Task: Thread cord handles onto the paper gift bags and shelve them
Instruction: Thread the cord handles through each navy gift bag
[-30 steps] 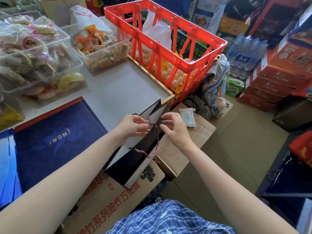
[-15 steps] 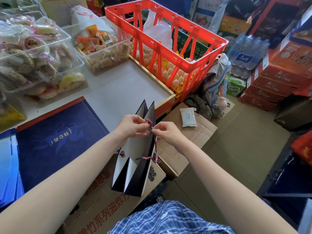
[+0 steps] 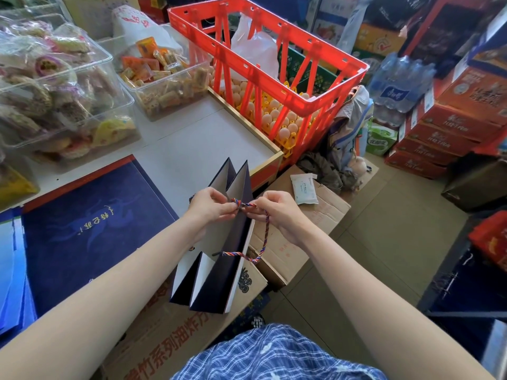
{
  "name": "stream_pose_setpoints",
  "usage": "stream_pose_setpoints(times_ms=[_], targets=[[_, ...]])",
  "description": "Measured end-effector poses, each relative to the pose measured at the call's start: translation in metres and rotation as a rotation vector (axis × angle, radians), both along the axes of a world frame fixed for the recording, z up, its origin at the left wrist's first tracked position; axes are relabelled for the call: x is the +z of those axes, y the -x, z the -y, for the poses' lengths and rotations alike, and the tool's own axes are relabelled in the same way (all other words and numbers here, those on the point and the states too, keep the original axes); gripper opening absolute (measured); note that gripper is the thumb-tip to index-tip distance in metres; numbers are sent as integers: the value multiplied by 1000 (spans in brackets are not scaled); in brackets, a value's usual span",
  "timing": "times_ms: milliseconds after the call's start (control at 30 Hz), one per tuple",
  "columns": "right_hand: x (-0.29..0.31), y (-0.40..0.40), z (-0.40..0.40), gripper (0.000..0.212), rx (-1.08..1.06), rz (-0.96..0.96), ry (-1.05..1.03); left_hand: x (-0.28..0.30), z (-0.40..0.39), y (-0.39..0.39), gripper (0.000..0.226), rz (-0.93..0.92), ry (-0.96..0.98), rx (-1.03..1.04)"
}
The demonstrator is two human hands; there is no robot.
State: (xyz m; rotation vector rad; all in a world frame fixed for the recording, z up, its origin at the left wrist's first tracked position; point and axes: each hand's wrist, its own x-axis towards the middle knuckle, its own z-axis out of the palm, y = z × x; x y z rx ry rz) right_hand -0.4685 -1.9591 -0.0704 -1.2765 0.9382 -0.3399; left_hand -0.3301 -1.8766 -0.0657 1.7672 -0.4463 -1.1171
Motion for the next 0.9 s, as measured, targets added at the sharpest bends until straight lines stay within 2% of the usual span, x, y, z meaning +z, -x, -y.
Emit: stream_pose_setpoints(times_ms=[100, 167, 267, 367, 467, 667, 833, 900], targets=[[4, 2, 1, 11, 38, -39, 29, 2, 1, 0, 20, 34, 13, -84], [8, 1, 1, 18, 89, -89, 56, 2, 3, 0, 20, 66, 9, -137], [10, -3, -1, 15, 145, -161, 213, 2, 4, 1, 15, 109, 24, -137], [10, -5, -1, 8, 114, -245, 371, 3, 3, 4, 9, 164, 27, -160], [7, -6, 1, 7, 113, -328, 463, 4, 1, 6, 15, 132, 66, -185], [7, -2, 4, 4, 132, -338, 445, 6, -4, 0, 24, 159, 105, -358], [7, -3, 2, 2, 161, -316, 463, 3, 0, -1, 19, 312, 58, -342], [7, -3, 2, 4, 132, -271, 388, 2, 1, -1, 17, 357, 42, -344]])
